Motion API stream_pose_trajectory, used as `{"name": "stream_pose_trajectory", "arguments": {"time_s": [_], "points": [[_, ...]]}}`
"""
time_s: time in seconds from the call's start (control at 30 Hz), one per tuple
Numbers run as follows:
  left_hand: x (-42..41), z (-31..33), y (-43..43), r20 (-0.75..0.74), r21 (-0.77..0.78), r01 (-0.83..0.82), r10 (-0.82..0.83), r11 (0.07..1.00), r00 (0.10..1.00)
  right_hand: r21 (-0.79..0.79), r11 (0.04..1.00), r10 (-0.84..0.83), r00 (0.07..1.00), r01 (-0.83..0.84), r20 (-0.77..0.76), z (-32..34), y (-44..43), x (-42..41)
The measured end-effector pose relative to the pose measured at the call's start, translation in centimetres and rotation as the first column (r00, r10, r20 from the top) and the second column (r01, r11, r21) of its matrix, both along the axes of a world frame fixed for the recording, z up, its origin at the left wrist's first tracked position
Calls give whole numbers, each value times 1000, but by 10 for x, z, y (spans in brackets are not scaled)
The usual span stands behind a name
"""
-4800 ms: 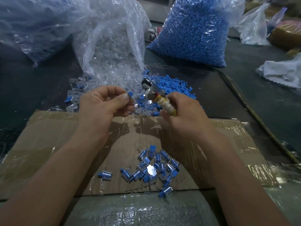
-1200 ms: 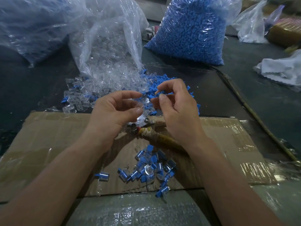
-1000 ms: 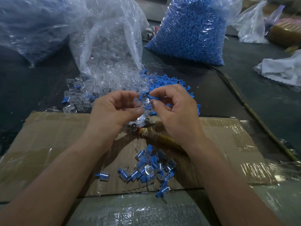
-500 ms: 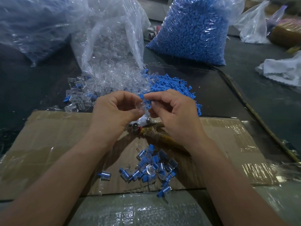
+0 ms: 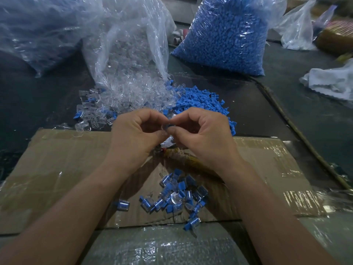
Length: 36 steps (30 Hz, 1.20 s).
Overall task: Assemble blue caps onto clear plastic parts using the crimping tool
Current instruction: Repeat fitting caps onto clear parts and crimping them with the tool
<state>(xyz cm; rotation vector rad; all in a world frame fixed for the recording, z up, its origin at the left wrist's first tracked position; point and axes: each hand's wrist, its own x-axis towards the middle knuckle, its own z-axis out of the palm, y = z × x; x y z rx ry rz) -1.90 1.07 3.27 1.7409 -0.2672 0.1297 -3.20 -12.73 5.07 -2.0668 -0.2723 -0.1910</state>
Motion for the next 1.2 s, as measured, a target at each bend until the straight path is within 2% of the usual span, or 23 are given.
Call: {"name": "stream_pose_trajectory", "arguments": {"time_s": [0.2,0.27,0.37,0.5,0.6,0.73,0.9,1.2], "points": [[0,0,1,-9,-64,10,-10,998,1000,33,999,-7,1000,7,5,2,-1,2],[0,1,1,-6,-79,7,-8,997,1000,73,997,-7,998,12,-68,3,-2,3],[-1,2,3,31,-47,-15,17,999,999,175,982,99,976,-64,-195,3,-3,4],[-1,3,3,69,9,-30,29,1000,997,308,942,208,953,-134,-219,5,-3,3],[1,1,5,32,-1,21,-21,1000,999,303,946,184,963,-119,-196,3,-5,4],[0,5,6,-28,-124,145,-149,982,988,291,950,163,973,-110,-165,2,-7,6],[-2,6,3,-66,-228,95,-113,969,991,280,951,177,973,-131,-148,0,-8,6],[5,1,6,-142,-271,104,-147,957,979,212,963,188,978,-166,-87,0,-6,4]]}}
